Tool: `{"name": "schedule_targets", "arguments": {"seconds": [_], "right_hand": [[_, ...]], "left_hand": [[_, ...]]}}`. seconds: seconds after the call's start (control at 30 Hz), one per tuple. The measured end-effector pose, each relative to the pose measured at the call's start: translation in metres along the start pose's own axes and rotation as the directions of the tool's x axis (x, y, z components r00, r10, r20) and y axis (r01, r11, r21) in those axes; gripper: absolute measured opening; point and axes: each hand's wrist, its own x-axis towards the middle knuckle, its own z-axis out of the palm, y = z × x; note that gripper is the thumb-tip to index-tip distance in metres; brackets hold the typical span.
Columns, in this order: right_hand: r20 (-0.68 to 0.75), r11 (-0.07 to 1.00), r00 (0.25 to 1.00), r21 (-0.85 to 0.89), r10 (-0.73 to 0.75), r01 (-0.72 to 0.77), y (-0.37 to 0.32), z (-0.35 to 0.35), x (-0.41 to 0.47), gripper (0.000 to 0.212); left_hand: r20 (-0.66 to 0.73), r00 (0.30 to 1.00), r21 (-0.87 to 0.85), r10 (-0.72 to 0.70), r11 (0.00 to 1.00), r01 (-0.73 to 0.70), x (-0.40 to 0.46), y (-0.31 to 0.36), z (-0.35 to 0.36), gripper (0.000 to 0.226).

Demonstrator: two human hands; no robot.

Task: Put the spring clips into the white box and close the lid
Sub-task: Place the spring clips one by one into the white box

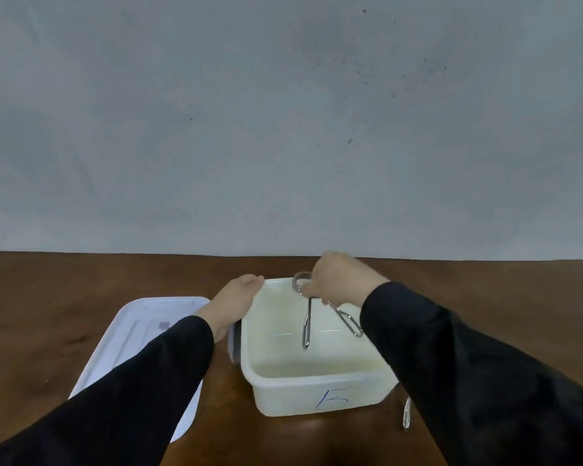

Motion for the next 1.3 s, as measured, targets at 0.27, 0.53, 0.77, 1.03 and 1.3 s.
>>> {"name": "schedule_targets", "arguments": {"seconds": [0.27,0.53,0.77,1.03,1.3], "right_hand": [[0.249,0.994,0.968,-0.087,-0.036,0.060,-0.039,0.103,0.036,0.029],[0.362,0.984,0.932,-0.167,0.000,0.065,-0.042,0.128,0.052,0.045],[0.082,0.974,0.993,0.215,-0.088,0.069,0.002,0.042,0.032,0.033],[0.000,0.939,0.946,0.124,0.324,-0.321,0.225,-0.045,-0.016,0.024],[0.150,0.823,0.821,-0.258,0.551,-0.506,0.300,0.024,-0.024,0.050]], "left_hand": [[-0.016,1.000,0.064,0.015,0.998,-0.014,0.001,0.001,0.003,0.037],[-0.020,1.000,0.077,0.014,0.997,-0.012,0.003,-0.001,0.002,0.048],[-0.062,0.998,0.046,0.027,0.999,-0.024,0.005,0.000,0.001,0.042],[-0.099,0.995,0.068,0.015,0.998,-0.008,0.010,-0.003,0.002,0.051],[-0.111,0.994,0.044,-0.008,0.999,0.013,0.005,0.002,0.009,0.034]]}}
